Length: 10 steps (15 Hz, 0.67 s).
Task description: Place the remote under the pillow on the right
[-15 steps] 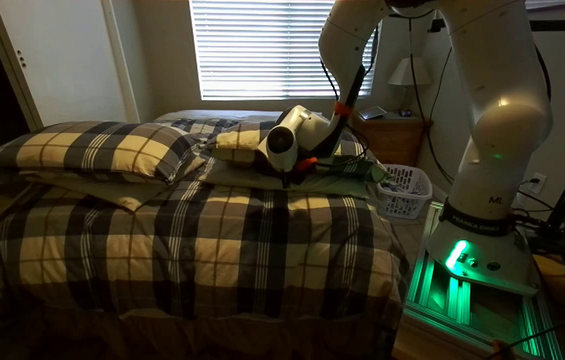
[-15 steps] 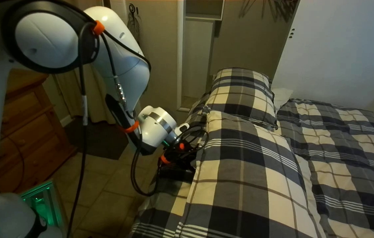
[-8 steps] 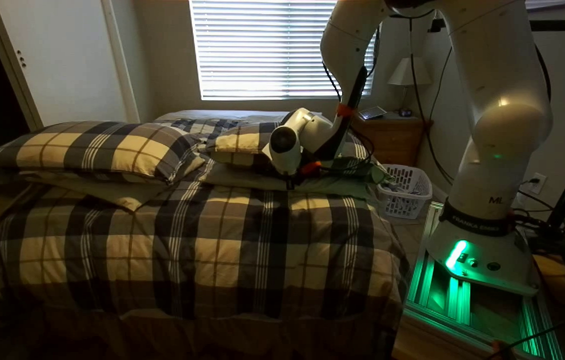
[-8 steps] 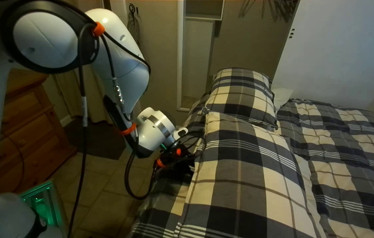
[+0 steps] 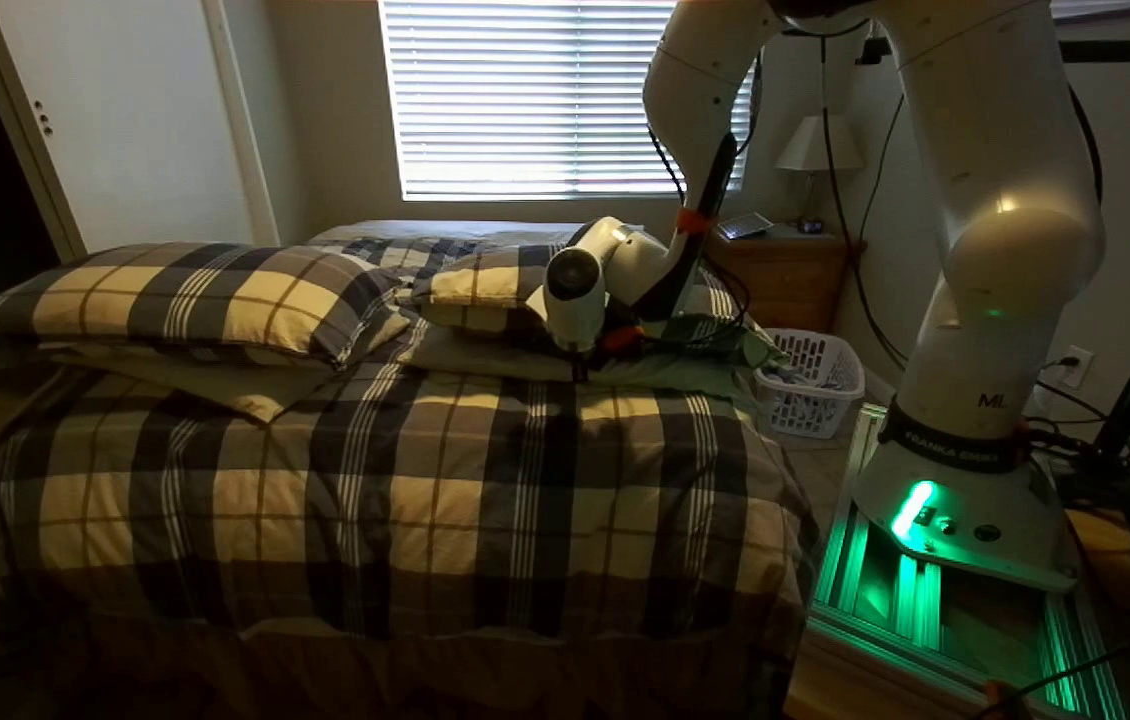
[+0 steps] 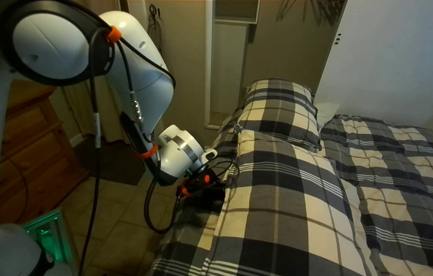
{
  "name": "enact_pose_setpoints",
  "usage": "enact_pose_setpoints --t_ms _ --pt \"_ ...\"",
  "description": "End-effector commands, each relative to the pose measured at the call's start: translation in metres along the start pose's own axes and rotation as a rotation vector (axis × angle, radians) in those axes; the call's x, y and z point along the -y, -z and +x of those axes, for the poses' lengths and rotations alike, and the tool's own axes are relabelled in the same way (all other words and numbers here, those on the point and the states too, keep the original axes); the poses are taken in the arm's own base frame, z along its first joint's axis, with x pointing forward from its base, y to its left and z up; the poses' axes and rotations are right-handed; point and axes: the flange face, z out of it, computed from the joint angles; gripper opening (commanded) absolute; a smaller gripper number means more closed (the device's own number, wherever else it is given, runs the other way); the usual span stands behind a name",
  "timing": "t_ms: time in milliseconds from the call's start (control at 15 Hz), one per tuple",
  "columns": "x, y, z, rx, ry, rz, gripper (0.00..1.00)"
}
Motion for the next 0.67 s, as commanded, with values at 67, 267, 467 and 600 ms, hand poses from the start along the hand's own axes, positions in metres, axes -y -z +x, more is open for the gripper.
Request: enact_pose_setpoints --t_ms 67,267,467,600 --pt "-0.007 -0.01 -0.011 0.009 -0.012 0.008 0.01" --pt "-0.009 -0.02 -0.018 0.029 -0.01 0.007 0.01" --pt "-0.008 -0.023 -0.02 0.033 -0.006 0.006 0.01" --pt "-0.009 -0.022 -0.02 0.036 0.004 -0.012 0.01"
